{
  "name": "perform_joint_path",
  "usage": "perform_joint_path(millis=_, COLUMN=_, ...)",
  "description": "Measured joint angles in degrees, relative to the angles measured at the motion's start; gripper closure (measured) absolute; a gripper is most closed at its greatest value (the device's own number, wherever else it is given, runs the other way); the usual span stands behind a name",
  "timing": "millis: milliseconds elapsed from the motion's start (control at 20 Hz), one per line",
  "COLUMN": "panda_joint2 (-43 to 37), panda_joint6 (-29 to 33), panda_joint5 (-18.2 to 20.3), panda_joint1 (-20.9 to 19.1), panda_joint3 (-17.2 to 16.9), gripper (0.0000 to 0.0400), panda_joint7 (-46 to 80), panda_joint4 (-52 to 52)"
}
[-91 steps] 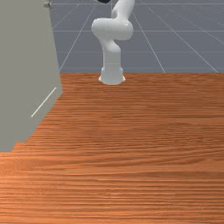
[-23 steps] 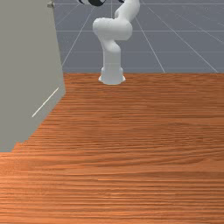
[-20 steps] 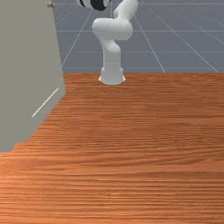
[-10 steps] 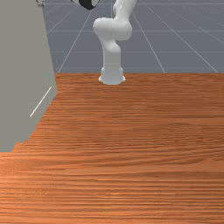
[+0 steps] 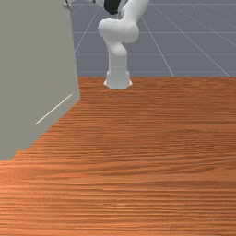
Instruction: Open the cabinet door
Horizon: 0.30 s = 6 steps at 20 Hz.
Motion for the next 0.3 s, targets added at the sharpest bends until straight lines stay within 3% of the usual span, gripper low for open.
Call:
perform_joint_path(millis=150, panda_joint2=-1.78, panda_joint6=-1.12, panda_joint5=1.1, panda_joint1=1.46, panda_joint3=11.78, gripper=0.018, panda_joint7=6.39, panda_joint4=-1.51)
perform_joint_path(millis=300, panda_joint2=0.55, panda_joint6=-1.4, panda_joint5=1.34, panda_joint1=3.34, panda_joint3=21.35, gripper=0.0169, panda_joint7=11.56, panda_joint4=-2.55)
